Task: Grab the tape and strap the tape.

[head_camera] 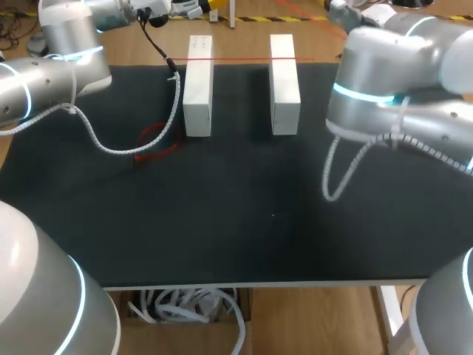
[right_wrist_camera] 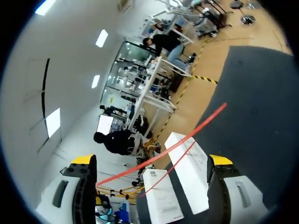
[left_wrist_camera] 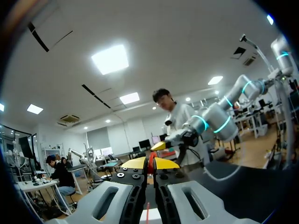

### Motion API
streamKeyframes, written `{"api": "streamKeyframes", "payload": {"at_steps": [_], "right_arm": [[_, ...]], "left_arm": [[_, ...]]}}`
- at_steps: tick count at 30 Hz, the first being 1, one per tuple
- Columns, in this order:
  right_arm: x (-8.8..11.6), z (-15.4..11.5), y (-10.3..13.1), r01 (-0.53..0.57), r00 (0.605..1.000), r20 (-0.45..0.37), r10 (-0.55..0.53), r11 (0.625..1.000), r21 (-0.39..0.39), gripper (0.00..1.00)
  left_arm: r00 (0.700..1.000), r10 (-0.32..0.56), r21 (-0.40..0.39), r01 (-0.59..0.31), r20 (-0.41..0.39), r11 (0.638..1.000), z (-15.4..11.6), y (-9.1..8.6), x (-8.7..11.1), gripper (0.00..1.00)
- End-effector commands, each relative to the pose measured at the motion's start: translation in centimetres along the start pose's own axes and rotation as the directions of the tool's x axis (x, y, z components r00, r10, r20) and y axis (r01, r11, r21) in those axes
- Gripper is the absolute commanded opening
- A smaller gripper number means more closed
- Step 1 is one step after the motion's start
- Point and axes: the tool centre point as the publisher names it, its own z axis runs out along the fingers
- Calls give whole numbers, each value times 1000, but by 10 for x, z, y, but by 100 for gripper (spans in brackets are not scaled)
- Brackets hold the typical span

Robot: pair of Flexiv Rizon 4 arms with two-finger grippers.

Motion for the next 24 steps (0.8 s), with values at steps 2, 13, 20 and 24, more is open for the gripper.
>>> {"api": "streamKeyframes", "payload": {"at_steps": [2, 13, 20, 24], "right_arm": [[-9, -1, -3, 308, 924, -219, -313, 950, -56, 100], [-8, -1, -3, 299, 928, -214, -305, 952, -60, 100], [-21, 9, 0, 133, 991, 32, -133, 991, -18, 100], [-27, 9, 1, 25, 994, 108, -23, 999, -24, 100]], "left_arm": [[1000, 2, 4, -2, -1, 1000, 0, 2, -1, 0], [1000, 2, 4, -2, -1, 1000, 0, 2, -1, 0], [1000, 2, 4, -2, -1, 1000, 0, 2, -1, 0], [1000, 2, 4, -2, -1, 1000, 0, 2, -1, 0]]}}
